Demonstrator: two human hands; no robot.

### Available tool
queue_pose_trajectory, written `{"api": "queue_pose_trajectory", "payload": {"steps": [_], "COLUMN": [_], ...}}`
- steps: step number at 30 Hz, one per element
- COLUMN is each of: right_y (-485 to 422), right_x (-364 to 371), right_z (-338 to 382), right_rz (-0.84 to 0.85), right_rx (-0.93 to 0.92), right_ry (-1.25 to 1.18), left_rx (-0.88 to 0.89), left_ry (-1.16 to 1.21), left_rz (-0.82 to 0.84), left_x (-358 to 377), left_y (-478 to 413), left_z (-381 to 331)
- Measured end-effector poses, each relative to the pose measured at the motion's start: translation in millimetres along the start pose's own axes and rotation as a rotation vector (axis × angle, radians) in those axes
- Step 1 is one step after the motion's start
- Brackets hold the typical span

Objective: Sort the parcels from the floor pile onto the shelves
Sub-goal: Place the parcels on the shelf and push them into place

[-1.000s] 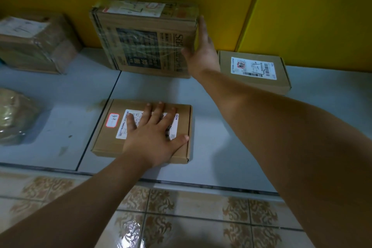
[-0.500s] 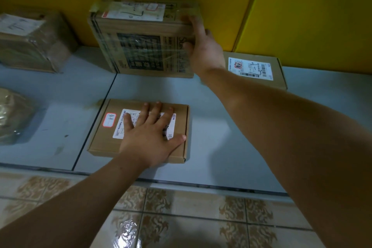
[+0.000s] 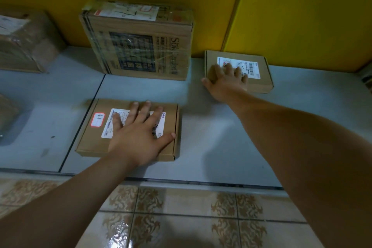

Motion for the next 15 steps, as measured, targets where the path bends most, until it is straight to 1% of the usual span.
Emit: {"api": "queue_pose_trajectory", "payload": {"steps": [8, 13, 15], "right_y": [4.2, 7.8, 10.5], "right_x": [8.5, 12.0, 6.8], "right_z": [3.5, 2.9, 4.4], "right_rz": [-0.041, -0.047, -0.054], "right_rx": [-0.055, -0.070, -0.059], "right_ry": [0.025, 0.041, 0.010], "left_rx": [-0.018, -0.032, -0.037], "left_ry": [0.008, -0.004, 0.003], "left_rz": [0.016, 0.055, 0.083], "left_x": [-0.8, 1.1, -0.2], "left_y": [2.4, 6.6, 6.6], "left_z": [-0.2, 0.3, -0.3]}}
Point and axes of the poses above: each hand's wrist, its own y-axis away from the middle knuckle, its own x-axis out of the palm, z = x × y, the point moved 3 cm from there along -y, towards the middle knuckle, and after that the axes turned 13 degrees about -x, right-handed, at the moved point
